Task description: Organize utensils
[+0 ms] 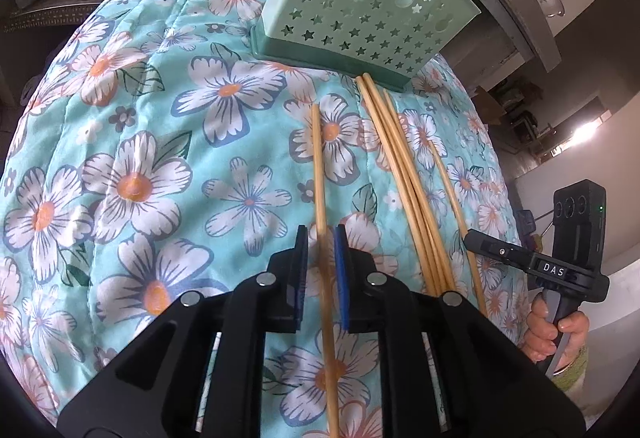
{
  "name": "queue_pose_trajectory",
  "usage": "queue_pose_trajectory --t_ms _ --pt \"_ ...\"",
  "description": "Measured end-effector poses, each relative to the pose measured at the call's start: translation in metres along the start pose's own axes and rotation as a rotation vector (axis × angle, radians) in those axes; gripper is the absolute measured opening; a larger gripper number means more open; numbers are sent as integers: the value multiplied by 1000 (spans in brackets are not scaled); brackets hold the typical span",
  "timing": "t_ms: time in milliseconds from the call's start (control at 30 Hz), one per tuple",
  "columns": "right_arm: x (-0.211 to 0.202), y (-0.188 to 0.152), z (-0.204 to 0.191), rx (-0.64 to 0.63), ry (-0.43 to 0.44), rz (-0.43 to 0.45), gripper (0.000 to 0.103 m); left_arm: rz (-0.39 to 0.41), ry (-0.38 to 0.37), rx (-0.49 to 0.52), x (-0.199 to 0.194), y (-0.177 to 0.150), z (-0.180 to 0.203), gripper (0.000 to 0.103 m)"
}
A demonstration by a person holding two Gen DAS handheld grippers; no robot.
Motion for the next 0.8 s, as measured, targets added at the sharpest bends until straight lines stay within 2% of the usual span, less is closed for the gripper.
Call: queue_pose_trajectory --t_ms 67,200,367,533,800 --pt "-1 8 -11 -61 -33 18 27 8 1 26 -1 6 3 20" --pt "9 27 -27 -141 -79 35 28 8 20 87 2 18 8 22" --pt "31 41 -30 -179 -107 10 28 -9 41 148 16 32 13 23" --pt "54 46 -35 -218 -137 -26 28 -38 55 165 38 44 14 23" --pt "68 53 -40 -272 -166 -46 26 -76 93 204 63 53 13 22"
Point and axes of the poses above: each gripper's, at about its wrist camera, not at the fingertips, and x roughly the way its jaws point, z to its right, y to its top, the point moved 1 cm from there along x, roughly the way its jaws point, and after that the axes turned 14 degrees about z, right-handed, at the moved point
